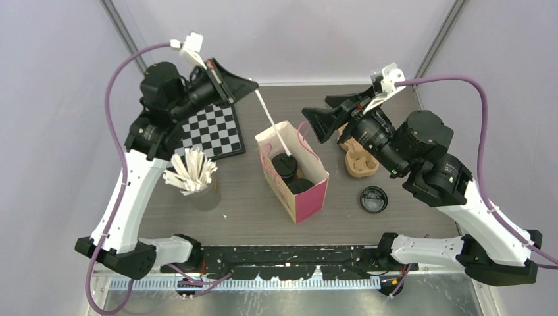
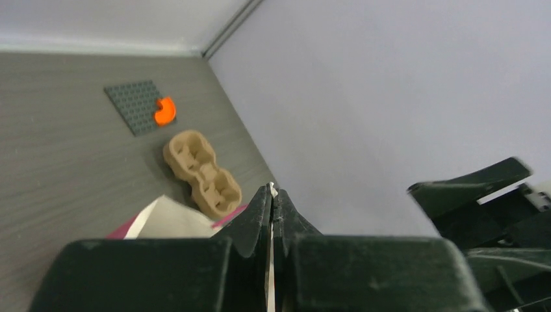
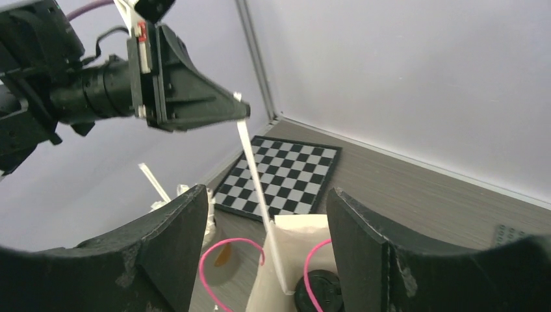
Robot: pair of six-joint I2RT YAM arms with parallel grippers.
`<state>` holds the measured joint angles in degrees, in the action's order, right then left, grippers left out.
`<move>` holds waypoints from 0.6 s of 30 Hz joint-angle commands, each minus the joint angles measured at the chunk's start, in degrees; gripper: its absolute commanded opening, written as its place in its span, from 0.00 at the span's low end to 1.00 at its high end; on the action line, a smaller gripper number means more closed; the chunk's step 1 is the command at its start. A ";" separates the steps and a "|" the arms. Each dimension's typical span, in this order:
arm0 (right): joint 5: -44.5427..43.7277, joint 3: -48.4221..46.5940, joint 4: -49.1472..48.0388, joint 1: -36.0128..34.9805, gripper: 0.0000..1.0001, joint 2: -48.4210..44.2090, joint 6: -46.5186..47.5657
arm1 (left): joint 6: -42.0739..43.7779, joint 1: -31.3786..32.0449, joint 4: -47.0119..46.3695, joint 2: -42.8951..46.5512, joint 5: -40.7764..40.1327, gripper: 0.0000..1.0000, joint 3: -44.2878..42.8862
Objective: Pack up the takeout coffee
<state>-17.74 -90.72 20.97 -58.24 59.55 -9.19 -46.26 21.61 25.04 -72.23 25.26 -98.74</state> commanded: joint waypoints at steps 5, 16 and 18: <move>-5.22 -0.06 0.51 0.23 0.73 0.19 3.95 | -6.24 4.73 -13.83 4.80 -0.68 0.09 18.61; -5.81 1.55 0.92 0.30 0.75 1.18 4.54 | 15.56 3.57 18.46 2.07 -10.08 0.60 2.07; -5.67 2.04 0.91 0.31 0.75 1.26 3.88 | 16.93 2.45 26.08 1.87 -16.42 0.62 -2.26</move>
<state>-22.31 -89.30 22.59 -58.19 60.90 -5.63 -38.76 25.76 34.96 -70.74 19.25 -92.27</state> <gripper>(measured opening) 0.746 0.603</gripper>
